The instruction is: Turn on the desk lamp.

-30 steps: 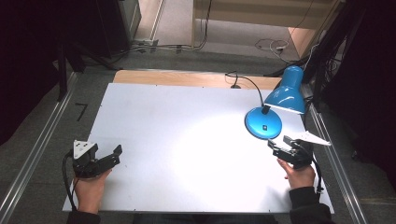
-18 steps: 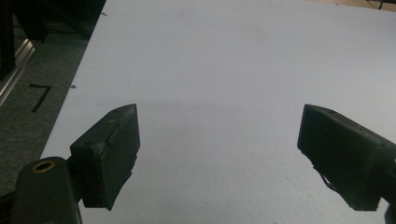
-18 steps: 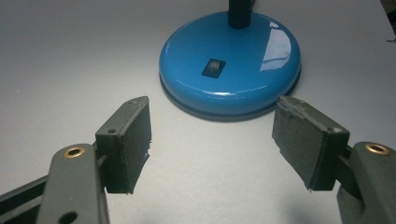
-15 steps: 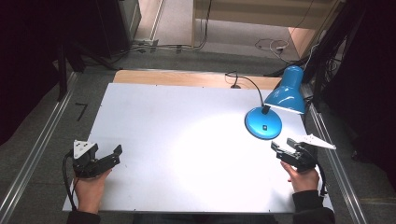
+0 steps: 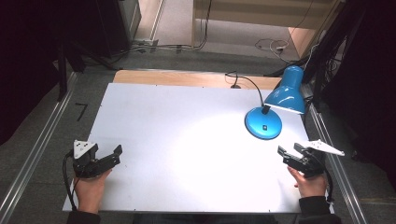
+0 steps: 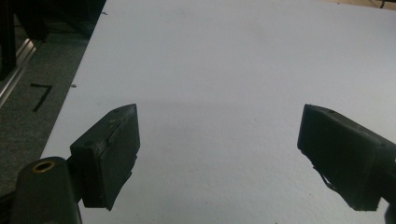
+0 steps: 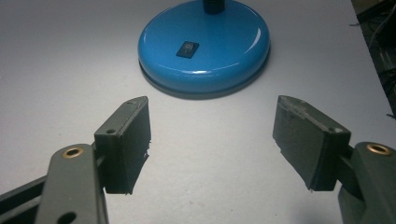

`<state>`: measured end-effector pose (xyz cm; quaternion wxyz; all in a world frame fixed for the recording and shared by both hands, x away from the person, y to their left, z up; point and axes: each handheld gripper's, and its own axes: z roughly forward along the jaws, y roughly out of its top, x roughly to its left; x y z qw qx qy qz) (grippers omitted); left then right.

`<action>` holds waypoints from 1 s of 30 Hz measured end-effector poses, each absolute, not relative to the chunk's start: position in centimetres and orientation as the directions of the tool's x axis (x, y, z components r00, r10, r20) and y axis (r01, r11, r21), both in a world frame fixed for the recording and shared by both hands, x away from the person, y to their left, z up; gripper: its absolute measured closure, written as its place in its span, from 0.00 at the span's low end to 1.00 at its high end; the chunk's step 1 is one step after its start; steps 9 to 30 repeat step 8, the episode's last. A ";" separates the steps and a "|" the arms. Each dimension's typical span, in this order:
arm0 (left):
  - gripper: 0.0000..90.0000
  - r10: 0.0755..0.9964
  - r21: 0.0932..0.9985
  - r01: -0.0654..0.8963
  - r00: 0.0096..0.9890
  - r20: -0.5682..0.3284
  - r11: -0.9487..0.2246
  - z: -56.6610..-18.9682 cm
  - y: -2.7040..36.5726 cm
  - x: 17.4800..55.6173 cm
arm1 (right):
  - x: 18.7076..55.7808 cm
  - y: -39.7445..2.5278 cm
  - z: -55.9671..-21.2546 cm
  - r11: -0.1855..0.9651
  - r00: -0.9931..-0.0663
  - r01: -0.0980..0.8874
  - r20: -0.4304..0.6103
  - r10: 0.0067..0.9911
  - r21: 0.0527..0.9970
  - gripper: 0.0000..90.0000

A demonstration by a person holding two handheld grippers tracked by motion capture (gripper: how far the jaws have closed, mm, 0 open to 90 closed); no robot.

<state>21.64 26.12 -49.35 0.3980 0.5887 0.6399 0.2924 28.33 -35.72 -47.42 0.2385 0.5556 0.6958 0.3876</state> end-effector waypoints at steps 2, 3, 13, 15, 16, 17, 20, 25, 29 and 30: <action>0.15 0.983 0.839 0.523 0.011 -0.184 0.151 -49.5 26.3 21.7 | 28.1 -36.1 -47.5 0.081 -0.261 0.590 0.094 0.961 0.804 0.24; 0.15 0.981 0.833 0.529 0.008 -0.196 0.162 -49.7 26.4 21.8 | 28.0 -36.3 -47.7 0.074 -0.251 0.589 0.095 0.963 0.805 0.21; 0.12 0.955 0.788 0.562 -0.011 -0.296 0.251 -50.6 27.4 22.0 | 28.9 -36.8 -48.9 0.047 -0.182 0.618 0.085 0.980 0.785 0.18; 0.12 0.955 0.788 0.562 -0.011 -0.296 0.251 -50.6 27.4 22.0 | 28.9 -36.8 -48.9 0.047 -0.182 0.618 0.085 0.980 0.785 0.18; 0.12 0.955 0.788 0.562 -0.011 -0.296 0.251 -50.6 27.4 22.0 | 28.9 -36.8 -48.9 0.047 -0.182 0.618 0.085 0.980 0.785 0.18; 0.12 0.955 0.788 0.562 -0.011 -0.296 0.251 -50.6 27.4 22.0 | 28.9 -36.8 -48.9 0.047 -0.182 0.618 0.085 0.980 0.785 0.18; 0.12 0.955 0.788 0.562 -0.011 -0.296 0.251 -50.6 27.4 22.0 | 28.9 -36.8 -48.9 0.047 -0.182 0.618 0.085 0.980 0.785 0.18; 0.12 0.955 0.788 0.562 -0.011 -0.296 0.251 -50.6 27.4 22.0 | 28.9 -36.8 -48.9 0.047 -0.182 0.618 0.085 0.980 0.785 0.18; 0.12 0.955 0.788 0.562 -0.011 -0.296 0.251 -50.6 27.4 22.0 | 28.9 -36.8 -48.9 0.047 -0.182 0.618 0.085 0.980 0.785 0.18; 0.12 0.955 0.788 0.562 -0.011 -0.296 0.251 -50.6 27.4 22.0 | 28.9 -36.8 -48.9 0.047 -0.182 0.618 0.085 0.980 0.785 0.18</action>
